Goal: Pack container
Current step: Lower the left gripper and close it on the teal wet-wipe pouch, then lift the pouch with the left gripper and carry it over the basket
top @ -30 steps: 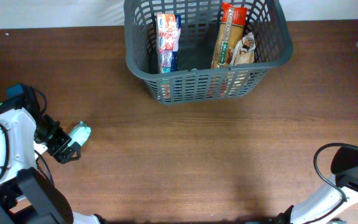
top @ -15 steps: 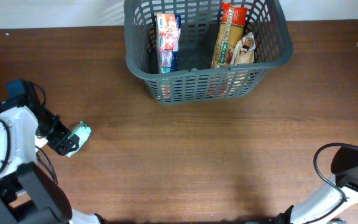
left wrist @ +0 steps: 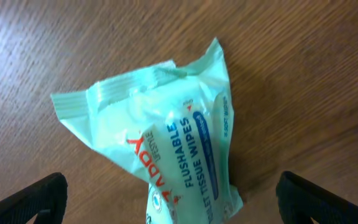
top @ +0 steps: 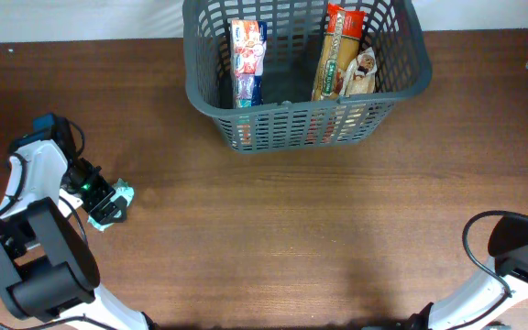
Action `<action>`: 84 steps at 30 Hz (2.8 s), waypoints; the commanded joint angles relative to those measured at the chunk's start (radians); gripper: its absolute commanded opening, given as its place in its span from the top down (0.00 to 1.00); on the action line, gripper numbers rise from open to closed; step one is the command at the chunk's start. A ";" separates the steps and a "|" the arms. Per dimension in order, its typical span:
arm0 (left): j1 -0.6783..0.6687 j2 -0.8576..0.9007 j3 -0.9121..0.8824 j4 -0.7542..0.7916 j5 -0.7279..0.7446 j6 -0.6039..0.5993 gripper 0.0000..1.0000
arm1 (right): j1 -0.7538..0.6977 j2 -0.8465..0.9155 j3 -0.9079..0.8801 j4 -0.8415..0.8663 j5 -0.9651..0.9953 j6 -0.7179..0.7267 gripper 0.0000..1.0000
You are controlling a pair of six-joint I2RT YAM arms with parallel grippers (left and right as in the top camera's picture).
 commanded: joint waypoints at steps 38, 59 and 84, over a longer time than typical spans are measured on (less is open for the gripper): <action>-0.038 0.155 0.019 0.074 -0.057 0.017 0.01 | -0.002 -0.010 -0.003 0.001 -0.002 0.010 0.01; -0.032 0.151 0.050 0.072 0.103 0.275 0.98 | -0.002 -0.010 -0.003 0.001 -0.002 0.010 0.01; -0.586 -0.220 0.845 0.719 -0.011 1.362 0.98 | -0.002 -0.010 -0.003 0.001 -0.002 0.010 0.01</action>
